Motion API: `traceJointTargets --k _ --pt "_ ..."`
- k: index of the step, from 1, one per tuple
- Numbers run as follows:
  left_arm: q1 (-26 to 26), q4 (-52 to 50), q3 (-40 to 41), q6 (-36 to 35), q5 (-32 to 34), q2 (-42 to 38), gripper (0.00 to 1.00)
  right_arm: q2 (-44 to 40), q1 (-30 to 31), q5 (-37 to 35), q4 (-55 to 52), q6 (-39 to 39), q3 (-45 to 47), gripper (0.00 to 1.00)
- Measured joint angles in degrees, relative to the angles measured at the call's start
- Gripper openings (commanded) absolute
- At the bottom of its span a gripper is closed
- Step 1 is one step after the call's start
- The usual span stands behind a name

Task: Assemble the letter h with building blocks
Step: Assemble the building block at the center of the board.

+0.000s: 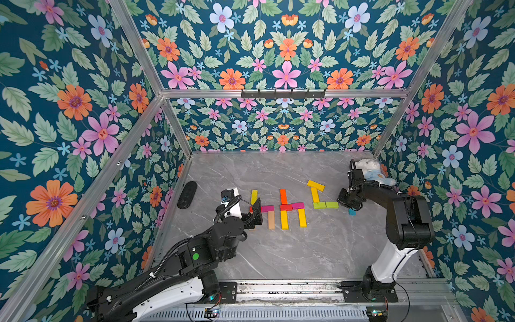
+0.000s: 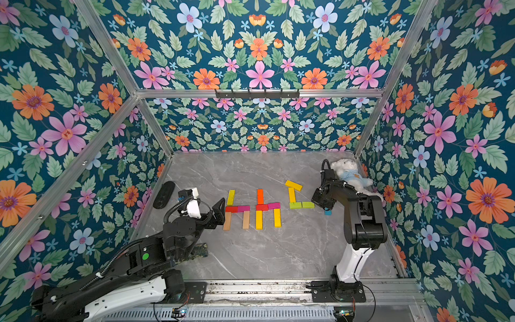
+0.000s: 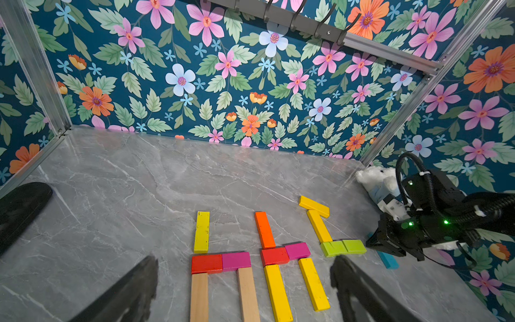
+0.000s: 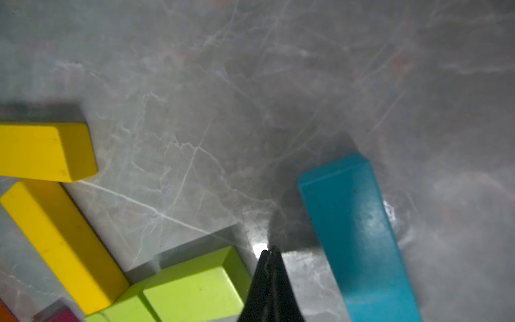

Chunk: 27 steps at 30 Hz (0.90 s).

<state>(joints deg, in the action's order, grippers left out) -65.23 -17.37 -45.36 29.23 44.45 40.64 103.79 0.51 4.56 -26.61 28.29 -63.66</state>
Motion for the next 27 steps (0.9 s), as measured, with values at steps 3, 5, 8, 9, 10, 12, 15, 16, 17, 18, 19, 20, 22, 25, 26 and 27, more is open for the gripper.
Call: traceJointTargets --k 3,5,8,9,10,12,15,16,17,18,19,20,22,25,26,27 --pt "0.0 0.0 0.0 0.0 0.0 0.0 0.99 0.5 0.5 0.4 0.0 -0.1 -0.2 0.0" --pt "0.0 0.0 0.0 0.0 0.0 0.0 0.99 0.7 0.8 0.7 -0.1 -0.3 -0.4 0.0" --pt "0.0 0.0 0.0 0.0 0.0 0.0 0.99 0.7 1.0 1.0 -0.2 -0.5 -0.4 0.0" --pt "0.0 0.0 0.0 0.0 0.0 0.0 0.99 0.7 1.0 1.0 -0.2 -0.5 -0.3 0.0" --pt "0.0 0.0 0.0 0.0 0.0 0.0 0.99 0.7 1.0 1.1 -0.1 -0.9 -0.2 0.0" --pt "0.0 0.0 0.0 0.0 0.0 0.0 0.99 0.7 1.0 1.3 0.0 -1.3 -0.1 0.0" --pt "0.0 0.0 0.0 0.0 0.0 0.0 0.99 0.7 1.0 1.3 0.0 -1.5 -0.1 0.0" --pt "0.0 0.0 0.0 0.0 0.0 0.1 0.99 0.7 1.0 1.5 0.0 -1.5 -0.1 0.0" --pt "0.0 0.0 0.0 0.0 0.0 0.2 0.99 0.7 1.0 1.5 0.0 -1.6 -0.2 0.0" --pt "0.0 0.0 0.0 -0.1 0.0 0.3 0.99 0.7 1.1 1.7 0.0 -1.7 -0.2 0.0" --pt "0.0 0.0 0.0 -0.1 0.0 0.3 1.0 0.8 1.1 2.0 0.0 -1.9 -0.3 0.0" --pt "0.0 0.0 0.0 -0.1 0.0 0.3 0.99 0.9 1.2 2.2 0.0 -1.9 -0.4 0.0" --pt "0.0 0.1 0.0 -0.1 0.0 0.2 0.99 1.1 1.3 2.6 0.2 -2.2 -0.5 0.0" --pt "0.0 0.1 0.0 -0.1 0.0 0.2 0.99 1.1 1.3 2.8 0.3 -2.6 -0.5 0.0" --pt "0.0 0.1 0.0 -0.1 0.0 0.2 0.99 1.1 1.4 2.8 0.3 -2.6 -0.5 0.0" --pt "0.0 0.1 0.0 -0.1 0.0 0.3 0.99 1.1 1.4 2.8 0.4 -2.6 -0.5 0.0"
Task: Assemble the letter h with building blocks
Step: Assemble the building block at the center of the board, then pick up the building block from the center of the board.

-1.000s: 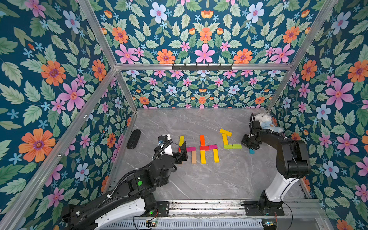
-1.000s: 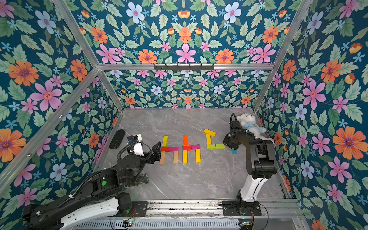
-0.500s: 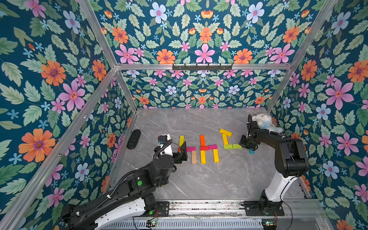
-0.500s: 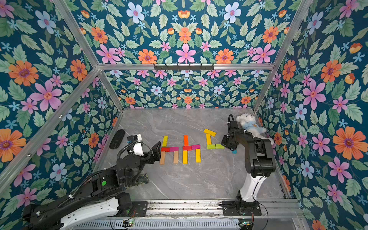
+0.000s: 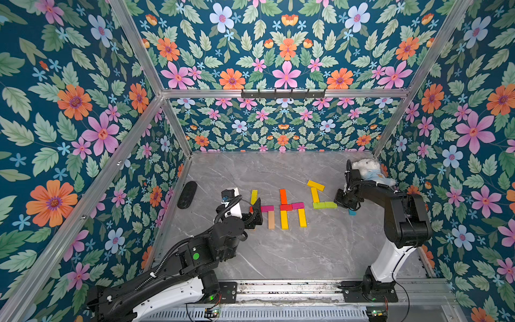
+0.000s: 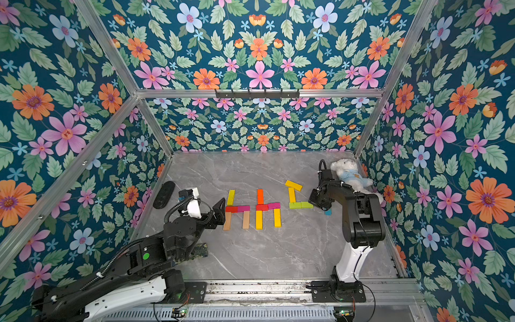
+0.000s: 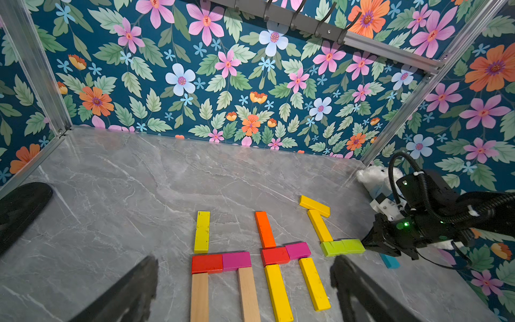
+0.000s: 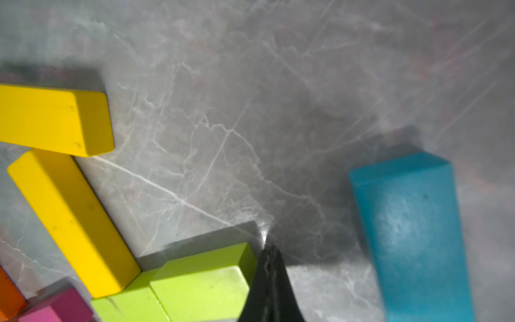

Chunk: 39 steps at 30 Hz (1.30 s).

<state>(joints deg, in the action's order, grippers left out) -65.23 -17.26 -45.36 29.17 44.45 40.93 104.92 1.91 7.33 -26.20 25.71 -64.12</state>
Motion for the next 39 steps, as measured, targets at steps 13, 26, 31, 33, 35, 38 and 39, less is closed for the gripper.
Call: traceJointTargets --k 13,26,31,33,35,38,39 --pt "0.0 0.0 -0.4 0.0 -0.9 0.8 0.99 -8.7 -3.0 -4.9 -2.4 0.3 -1.6 0.68" --pt "0.0 0.1 -0.1 0.1 -1.9 0.6 0.99 -2.5 -7.3 -6.6 -6.9 -0.9 -0.3 0.65" --pt "0.0 0.0 -0.1 0.5 -2.1 0.1 0.99 -2.2 -6.9 -6.6 -6.4 -1.9 1.1 0.54" --pt "0.0 -0.1 -0.1 0.5 -2.1 0.0 0.99 -2.2 -6.3 -7.4 -6.2 -2.2 1.3 0.46" --pt "0.0 -0.2 -0.1 0.5 -2.1 0.0 0.99 -2.1 -5.9 -7.8 -5.9 -2.4 1.4 0.4" --pt "0.0 -0.2 -0.1 0.5 -2.1 0.0 1.0 -2.3 -5.9 -8.2 -5.6 -2.6 1.8 0.3" --pt "0.0 -0.2 -0.1 0.5 -2.1 0.0 1.0 -2.5 -5.8 -8.4 -5.4 -2.6 2.0 0.26"
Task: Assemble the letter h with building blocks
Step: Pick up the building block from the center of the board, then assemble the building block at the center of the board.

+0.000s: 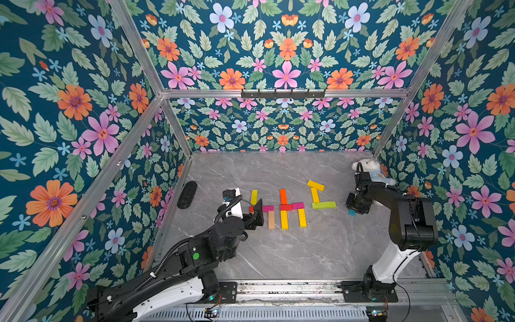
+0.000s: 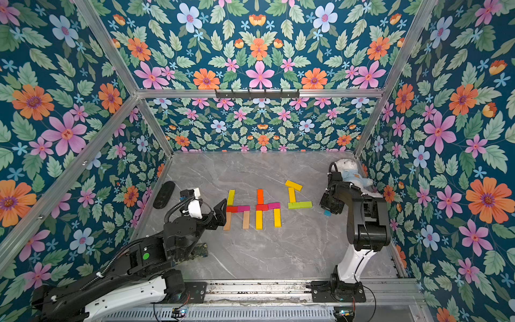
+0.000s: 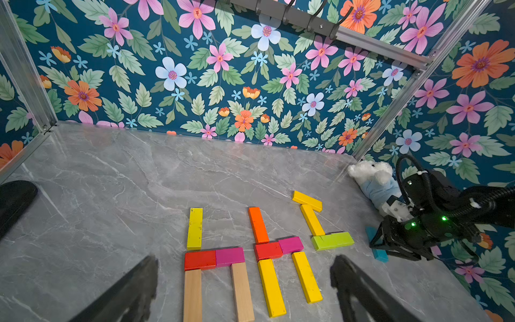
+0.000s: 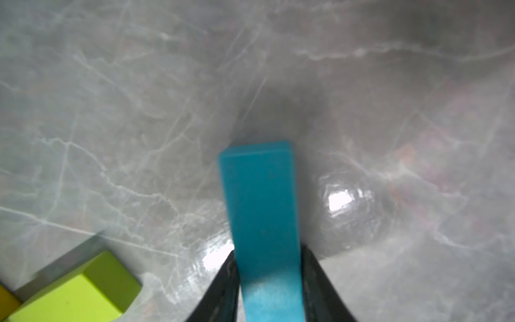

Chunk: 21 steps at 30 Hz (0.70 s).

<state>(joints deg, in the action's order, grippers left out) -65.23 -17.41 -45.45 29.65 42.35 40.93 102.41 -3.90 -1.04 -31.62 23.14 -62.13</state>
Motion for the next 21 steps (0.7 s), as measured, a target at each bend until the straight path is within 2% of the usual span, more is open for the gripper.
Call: traceJointTargets --k 4,9,16,21 --pt "0.0 0.0 0.0 0.0 0.0 0.0 1.0 -1.6 1.0 0.9 0.1 -0.6 0.5 0.15" --pt "0.0 -0.2 0.0 0.0 0.0 0.1 0.99 -7.3 5.2 0.2 -0.7 -0.6 0.6 0.12" --pt "0.0 0.1 0.6 0.0 -0.3 -0.8 0.99 -17.6 18.3 -0.7 -4.3 2.1 4.8 0.12" --pt "0.0 0.2 1.1 0.0 -0.6 -1.3 0.99 -18.3 27.8 -0.6 -6.3 5.6 8.5 0.12"
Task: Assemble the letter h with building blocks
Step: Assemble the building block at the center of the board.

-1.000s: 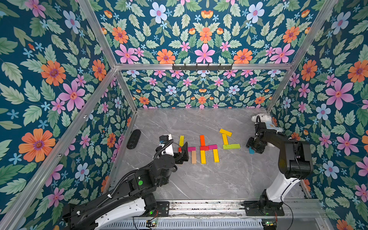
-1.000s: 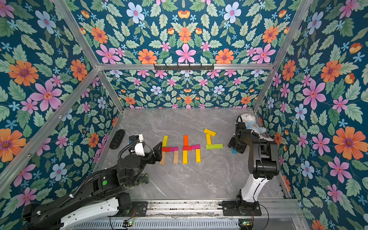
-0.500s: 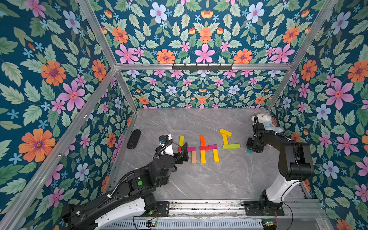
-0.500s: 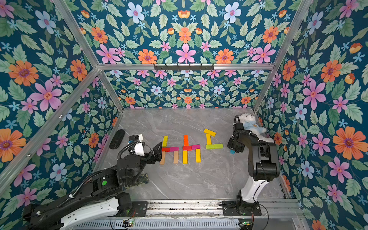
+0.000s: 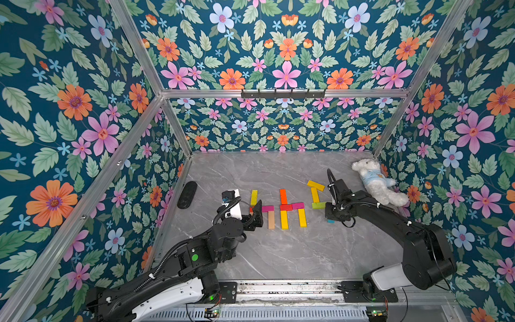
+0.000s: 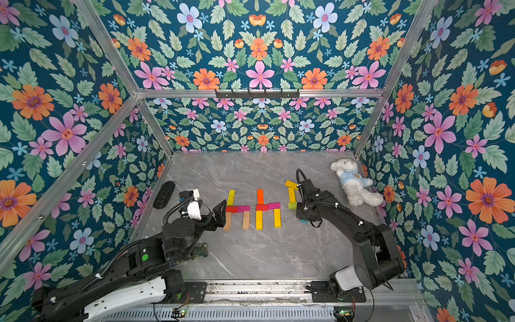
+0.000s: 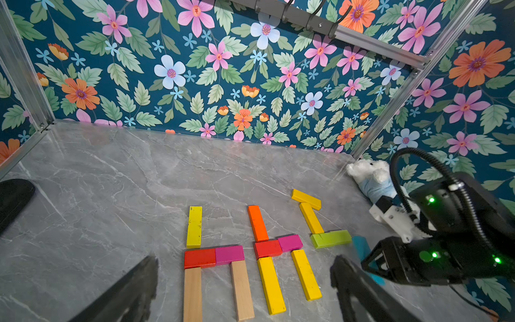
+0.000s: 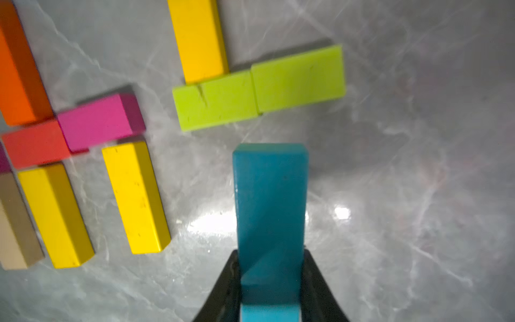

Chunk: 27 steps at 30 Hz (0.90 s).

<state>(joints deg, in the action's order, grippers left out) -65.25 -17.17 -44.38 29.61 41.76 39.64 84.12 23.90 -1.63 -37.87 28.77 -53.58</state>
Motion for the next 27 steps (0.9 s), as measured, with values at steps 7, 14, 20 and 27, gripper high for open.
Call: traceJointTargets --k 7,14,20,27 --pt "0.0 0.1 0.1 -0.1 -0.3 -0.9 0.99 6.4 4.4 2.1 2.0 2.8 1.0 0.1" --pt "0.0 0.0 0.5 -0.2 -0.3 -2.2 1.0 9.6 4.7 4.1 3.6 2.4 0.0 0.09" --pt "0.0 0.0 0.6 -0.2 -0.3 -2.3 1.0 12.5 4.8 4.5 4.2 -0.2 -1.9 0.09" --pt "0.0 0.0 0.6 -0.2 -0.3 -2.1 0.99 14.3 4.8 4.0 3.3 -3.5 -4.0 0.09"
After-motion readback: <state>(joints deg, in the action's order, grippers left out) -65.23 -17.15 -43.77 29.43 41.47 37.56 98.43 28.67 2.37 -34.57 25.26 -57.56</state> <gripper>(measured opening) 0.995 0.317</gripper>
